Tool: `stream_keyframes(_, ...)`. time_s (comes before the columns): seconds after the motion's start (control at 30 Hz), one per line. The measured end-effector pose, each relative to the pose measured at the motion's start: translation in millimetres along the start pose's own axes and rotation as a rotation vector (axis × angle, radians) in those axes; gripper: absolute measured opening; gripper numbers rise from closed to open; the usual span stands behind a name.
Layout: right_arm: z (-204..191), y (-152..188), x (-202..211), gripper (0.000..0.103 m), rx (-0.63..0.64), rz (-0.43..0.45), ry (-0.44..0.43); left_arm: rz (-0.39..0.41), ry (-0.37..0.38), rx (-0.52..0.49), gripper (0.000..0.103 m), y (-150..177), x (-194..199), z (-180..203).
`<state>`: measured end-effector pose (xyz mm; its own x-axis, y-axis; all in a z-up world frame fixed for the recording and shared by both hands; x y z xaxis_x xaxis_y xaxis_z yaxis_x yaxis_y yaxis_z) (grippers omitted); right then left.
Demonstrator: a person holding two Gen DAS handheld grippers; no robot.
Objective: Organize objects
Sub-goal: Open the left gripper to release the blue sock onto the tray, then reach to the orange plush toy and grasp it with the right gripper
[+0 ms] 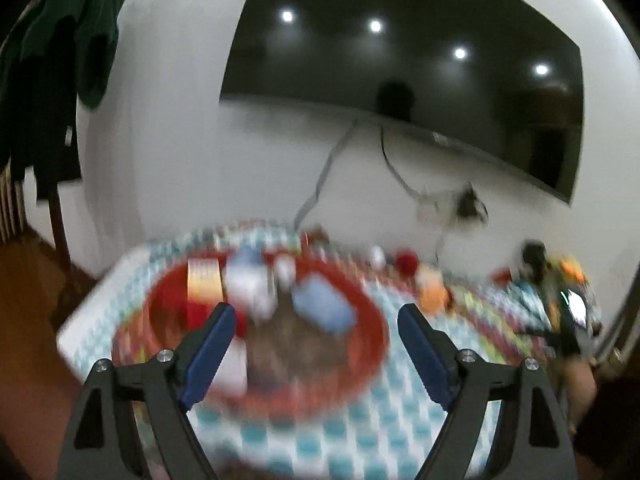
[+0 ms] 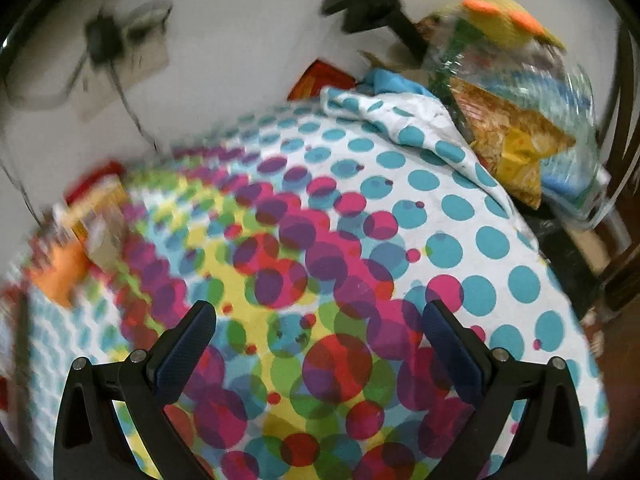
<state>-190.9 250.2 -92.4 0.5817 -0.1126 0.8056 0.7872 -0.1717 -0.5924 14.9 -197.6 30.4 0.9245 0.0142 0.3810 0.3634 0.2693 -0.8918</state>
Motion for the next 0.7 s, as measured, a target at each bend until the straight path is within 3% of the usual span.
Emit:
stream_keyframes(0.07,-26.6,2.4,10.5,0.103,0.047,0.019,-0.035,-0.031,0.046,0.0,0.085,30.3,7.9,3.5)
stream_keyframes(0.13,-58.8,2.2,22.3,0.103,0.082,0.034,-0.077,-0.058,0.044,-0.041,0.085,52.6,7.6,5.5)
stream_keyframes(0.27,-145.1,7.2,42.6,0.103,0.164,0.057,-0.176,-0.119,0.081,-0.062,0.085,68.1,1.4,14.3)
stream_keyframes(0.43,-229.7,13.7,35.7,0.101,0.233,0.068,-0.145,-0.161,0.11,-0.055,0.085,85.0,1.7,16.2)
stream_keyframes(0.6,-255.4,-0.3,10.9,0.101,0.104,0.034,-0.127,-0.18,0.143,-0.016,0.085,85.8,0.4,15.9)
stream_keyframes(0.63,-257.1,-2.1,6.4,0.096,0.093,0.023,-0.121,-0.181,0.148,-0.016,0.085,85.2,-0.3,15.8)
stream_keyframes(0.7,-258.4,-6.2,-5.6,0.067,0.081,-0.01,-0.094,-0.181,0.14,-0.023,0.085,85.7,-1.5,15.8)
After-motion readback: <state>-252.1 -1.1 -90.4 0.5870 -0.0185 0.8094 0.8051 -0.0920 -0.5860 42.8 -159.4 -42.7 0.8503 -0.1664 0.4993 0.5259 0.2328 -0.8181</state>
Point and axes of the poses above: each gripper's, at about its wrist camera, not at the fingertips, and x roughly against the way its jaws point, z to its right, y to its underside, the point moved 6 cm from there along -x, roughly the way its jaws point, and after that the axes turned 3 degrees about y, right-handed, at the moved point
